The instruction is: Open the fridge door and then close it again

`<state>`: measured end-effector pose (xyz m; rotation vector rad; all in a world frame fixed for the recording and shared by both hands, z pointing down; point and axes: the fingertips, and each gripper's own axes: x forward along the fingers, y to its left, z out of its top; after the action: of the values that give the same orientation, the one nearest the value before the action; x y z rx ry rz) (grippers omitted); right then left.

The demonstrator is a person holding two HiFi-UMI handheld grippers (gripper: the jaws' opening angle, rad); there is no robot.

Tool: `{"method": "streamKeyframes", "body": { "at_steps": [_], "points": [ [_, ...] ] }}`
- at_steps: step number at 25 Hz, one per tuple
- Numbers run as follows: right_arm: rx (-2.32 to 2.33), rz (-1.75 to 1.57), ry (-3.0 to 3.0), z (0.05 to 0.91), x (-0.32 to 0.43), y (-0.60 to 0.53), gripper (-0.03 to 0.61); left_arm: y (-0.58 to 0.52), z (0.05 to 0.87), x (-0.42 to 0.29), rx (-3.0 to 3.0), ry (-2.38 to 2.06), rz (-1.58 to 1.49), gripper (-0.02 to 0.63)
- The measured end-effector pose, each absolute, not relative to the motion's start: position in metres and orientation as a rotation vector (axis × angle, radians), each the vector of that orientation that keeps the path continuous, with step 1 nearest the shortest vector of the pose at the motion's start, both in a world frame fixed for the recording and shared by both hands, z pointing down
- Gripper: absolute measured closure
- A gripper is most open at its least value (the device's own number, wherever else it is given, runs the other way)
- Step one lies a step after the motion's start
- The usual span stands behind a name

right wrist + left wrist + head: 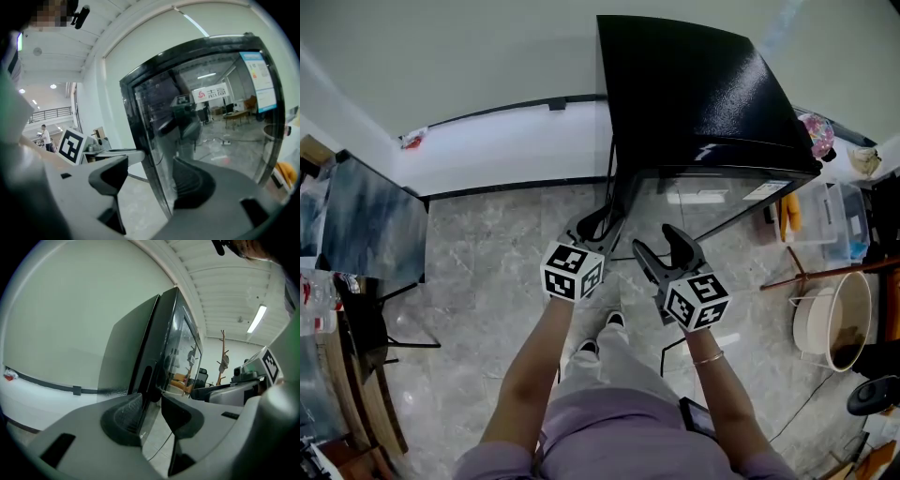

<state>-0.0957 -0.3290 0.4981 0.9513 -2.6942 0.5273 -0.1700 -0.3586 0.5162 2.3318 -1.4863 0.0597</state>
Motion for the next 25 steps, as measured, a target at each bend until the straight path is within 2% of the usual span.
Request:
{"method": "streamKeyframes", "body": {
  "at_steps": [25],
  "points": [
    [1.050, 0.455, -2.728, 0.458, -0.070, -0.299, 0.273, -0.348, 0.514, -0.166, 2.294, -1.512, 0.131, 0.506]
  ]
}}
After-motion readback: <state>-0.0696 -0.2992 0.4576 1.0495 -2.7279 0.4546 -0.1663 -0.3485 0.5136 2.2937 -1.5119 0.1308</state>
